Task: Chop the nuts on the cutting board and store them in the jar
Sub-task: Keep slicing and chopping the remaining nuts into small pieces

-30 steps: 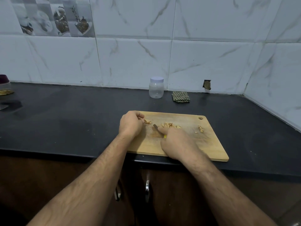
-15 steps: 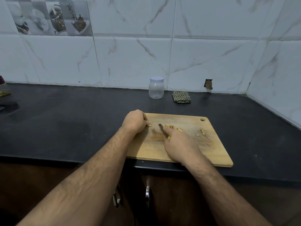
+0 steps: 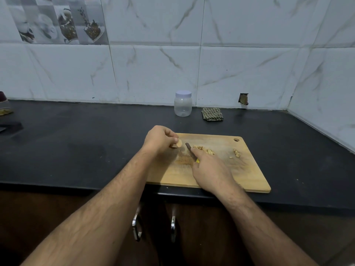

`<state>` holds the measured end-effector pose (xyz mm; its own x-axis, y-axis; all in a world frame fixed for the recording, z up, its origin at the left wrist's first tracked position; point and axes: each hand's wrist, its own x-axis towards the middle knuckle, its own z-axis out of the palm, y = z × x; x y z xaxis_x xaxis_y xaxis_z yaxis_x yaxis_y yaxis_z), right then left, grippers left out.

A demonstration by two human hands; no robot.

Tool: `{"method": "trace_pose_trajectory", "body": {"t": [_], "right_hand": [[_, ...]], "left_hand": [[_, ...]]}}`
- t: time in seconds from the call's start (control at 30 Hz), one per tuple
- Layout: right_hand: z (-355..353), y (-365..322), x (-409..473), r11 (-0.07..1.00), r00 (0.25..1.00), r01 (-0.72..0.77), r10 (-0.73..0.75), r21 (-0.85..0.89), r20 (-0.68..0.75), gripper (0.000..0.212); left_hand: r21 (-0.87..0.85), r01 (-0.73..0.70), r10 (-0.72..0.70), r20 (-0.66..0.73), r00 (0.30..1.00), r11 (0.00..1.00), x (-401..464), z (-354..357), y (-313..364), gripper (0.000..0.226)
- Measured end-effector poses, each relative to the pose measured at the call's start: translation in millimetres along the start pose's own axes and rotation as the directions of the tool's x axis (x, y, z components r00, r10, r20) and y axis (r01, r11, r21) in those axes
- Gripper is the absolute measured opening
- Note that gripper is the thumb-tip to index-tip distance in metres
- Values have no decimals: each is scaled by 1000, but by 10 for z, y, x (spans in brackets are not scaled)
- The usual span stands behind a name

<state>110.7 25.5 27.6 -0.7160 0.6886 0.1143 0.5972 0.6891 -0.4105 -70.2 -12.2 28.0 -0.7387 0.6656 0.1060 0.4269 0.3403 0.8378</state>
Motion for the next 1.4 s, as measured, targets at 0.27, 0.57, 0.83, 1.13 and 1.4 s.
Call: {"method": "trace_pose_trajectory", "body": {"t": [0.27, 0.57, 0.83, 1.13, 1.4], "right_hand": [[-144, 1, -126, 999, 996, -10, 13, -39, 85, 61], [-136, -44, -200, 994, 995, 20, -10, -104, 96, 60], [-128, -94, -187, 990, 992, 20, -3, -142, 123, 60], [-149, -125, -194, 978, 987, 30, 4, -205, 163, 65], [-93, 53, -458, 983, 993, 29, -8, -181, 118, 64]], "left_hand": [[199, 7, -36, 147, 988, 980, -273, 110, 22, 4], [156, -16, 4, 76, 997, 988, -359, 113, -59, 4], [244, -39, 12, 110, 994, 969, -348, 170, -67, 10], [272, -15, 0, 55, 998, 962, -396, 189, -78, 22], [288, 4, -9, 17, 1000, 958, -434, 219, -97, 16]]}}
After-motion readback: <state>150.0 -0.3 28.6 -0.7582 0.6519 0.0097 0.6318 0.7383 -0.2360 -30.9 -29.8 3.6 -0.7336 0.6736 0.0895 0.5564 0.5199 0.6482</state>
